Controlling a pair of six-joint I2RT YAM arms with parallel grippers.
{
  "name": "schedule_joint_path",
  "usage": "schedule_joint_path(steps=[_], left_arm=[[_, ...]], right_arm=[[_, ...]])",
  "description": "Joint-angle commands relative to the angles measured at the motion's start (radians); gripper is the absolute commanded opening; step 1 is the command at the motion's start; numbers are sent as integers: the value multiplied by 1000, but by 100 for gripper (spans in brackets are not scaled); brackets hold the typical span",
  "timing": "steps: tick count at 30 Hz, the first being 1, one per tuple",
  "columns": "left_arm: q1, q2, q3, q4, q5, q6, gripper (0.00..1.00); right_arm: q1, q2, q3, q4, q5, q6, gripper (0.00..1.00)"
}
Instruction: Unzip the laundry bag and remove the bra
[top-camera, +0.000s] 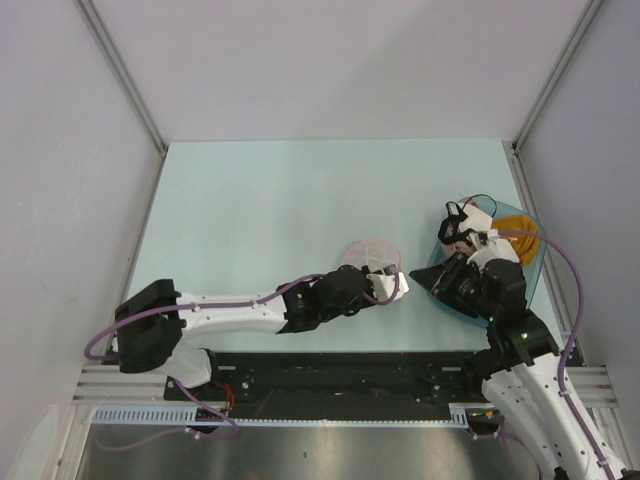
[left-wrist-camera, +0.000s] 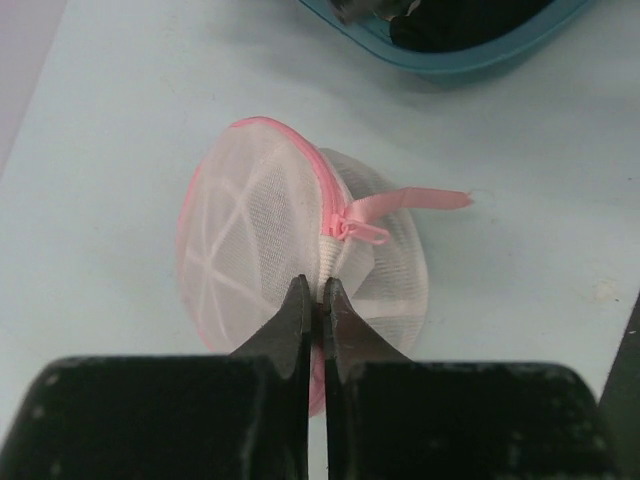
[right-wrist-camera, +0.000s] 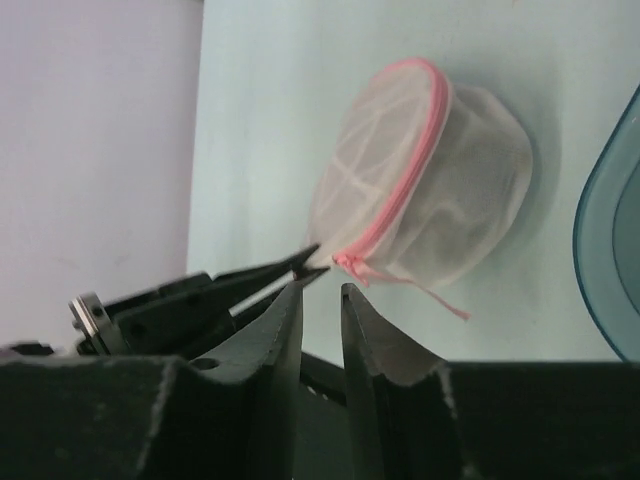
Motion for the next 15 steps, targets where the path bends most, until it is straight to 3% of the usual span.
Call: schedule_joint_path(steps=[1, 6, 15], left_arm=[[7, -55, 8, -21, 61, -99, 0], [24, -80, -6, -16, 70, -108, 0], [27, -97, -16, -7, 79, -111, 0]], right_arm=[[36, 43, 31, -51, -129, -157, 26], [170, 145, 30, 33, -114, -158, 37], [286, 289, 30, 149, -15, -137, 35]])
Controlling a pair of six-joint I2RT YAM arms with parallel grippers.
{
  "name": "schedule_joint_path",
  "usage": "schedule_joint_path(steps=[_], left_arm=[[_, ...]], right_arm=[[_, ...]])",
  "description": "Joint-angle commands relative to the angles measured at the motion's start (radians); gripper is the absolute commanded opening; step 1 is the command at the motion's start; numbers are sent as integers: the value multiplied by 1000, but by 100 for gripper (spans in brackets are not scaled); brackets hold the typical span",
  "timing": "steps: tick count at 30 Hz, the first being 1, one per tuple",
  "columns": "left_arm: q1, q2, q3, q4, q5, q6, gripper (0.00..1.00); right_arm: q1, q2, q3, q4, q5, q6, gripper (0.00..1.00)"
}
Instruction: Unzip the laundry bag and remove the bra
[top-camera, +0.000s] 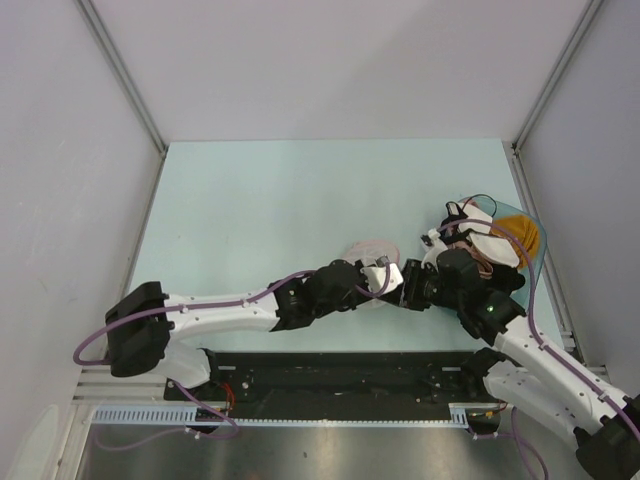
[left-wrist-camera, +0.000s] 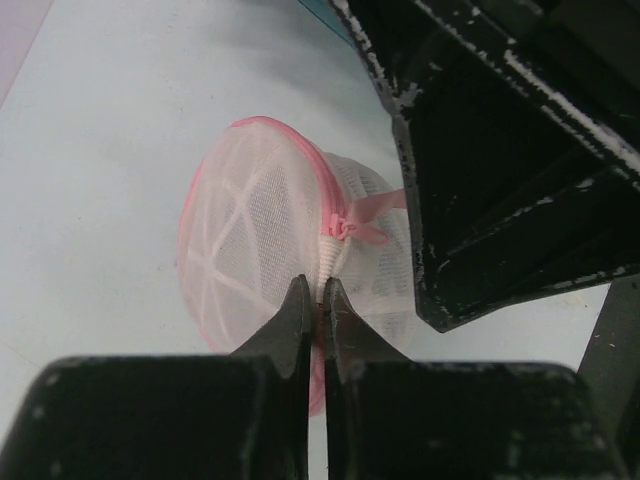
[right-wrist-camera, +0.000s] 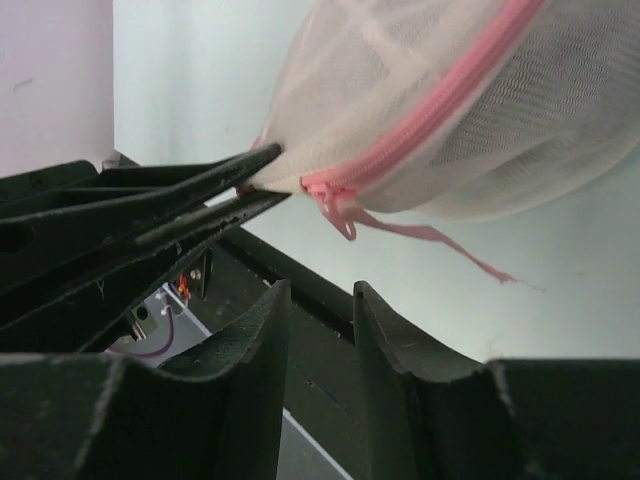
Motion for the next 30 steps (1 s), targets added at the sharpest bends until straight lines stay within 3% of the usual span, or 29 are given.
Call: schedule_joint_path(steps=[1, 14, 21, 26, 30], left_arm=[[2, -42, -13, 15, 45, -27, 0], [1, -44, -16, 20, 59, -32, 0], [1, -44, -16, 20, 64, -30, 0], [1, -46, -16, 17, 72, -33, 1], [1, -46, -14, 14, 76, -33, 0]], right_arm=[[19, 4, 30, 99, 54, -3, 34], [21, 27, 30, 143, 163, 5, 33], [27, 53, 30, 165, 153, 5, 35], [33, 64, 30, 175, 160, -1, 45], [34, 73, 30, 195, 156, 0, 42]])
